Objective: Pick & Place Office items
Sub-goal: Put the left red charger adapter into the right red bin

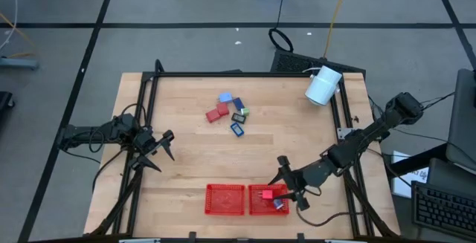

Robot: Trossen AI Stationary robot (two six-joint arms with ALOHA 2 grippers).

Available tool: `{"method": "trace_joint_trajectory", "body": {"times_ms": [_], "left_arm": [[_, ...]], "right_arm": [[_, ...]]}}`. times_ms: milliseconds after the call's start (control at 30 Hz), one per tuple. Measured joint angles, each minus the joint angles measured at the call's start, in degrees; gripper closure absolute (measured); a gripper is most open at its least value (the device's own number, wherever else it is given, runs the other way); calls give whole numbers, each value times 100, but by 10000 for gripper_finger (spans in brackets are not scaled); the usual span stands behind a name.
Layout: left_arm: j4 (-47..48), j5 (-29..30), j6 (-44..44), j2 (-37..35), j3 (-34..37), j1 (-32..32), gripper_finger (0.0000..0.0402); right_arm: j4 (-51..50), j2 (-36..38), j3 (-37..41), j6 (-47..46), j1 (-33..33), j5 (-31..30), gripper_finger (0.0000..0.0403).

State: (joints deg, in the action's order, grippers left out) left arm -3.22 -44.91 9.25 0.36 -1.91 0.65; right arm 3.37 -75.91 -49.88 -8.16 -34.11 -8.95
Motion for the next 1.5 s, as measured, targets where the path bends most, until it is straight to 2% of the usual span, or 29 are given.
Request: {"method": "trace_joint_trajectory", "body": {"times_ms": [267,433,533,867,1133,1500], "left_arm": [[0,2,-2,0,0,1,131],[0,1,-1,0,0,1,131],[2,0,-2,0,2,0,131],[1,0,0,0,0,1,131],[0,0,-1,0,0,1,131],[0,0,-1,0,1,2,131]], "right_arm": [[467,833,664,157,2,-32,198],[896,1294,1223,183,5,-471,200],[1135,1552,1590,188,75,-512,200],[2724,2267,3077,181,441,-471,202],[3872,2515,3963,36,825,-473,202],[3929,2545,4281,28,1056,-459,202]]}}
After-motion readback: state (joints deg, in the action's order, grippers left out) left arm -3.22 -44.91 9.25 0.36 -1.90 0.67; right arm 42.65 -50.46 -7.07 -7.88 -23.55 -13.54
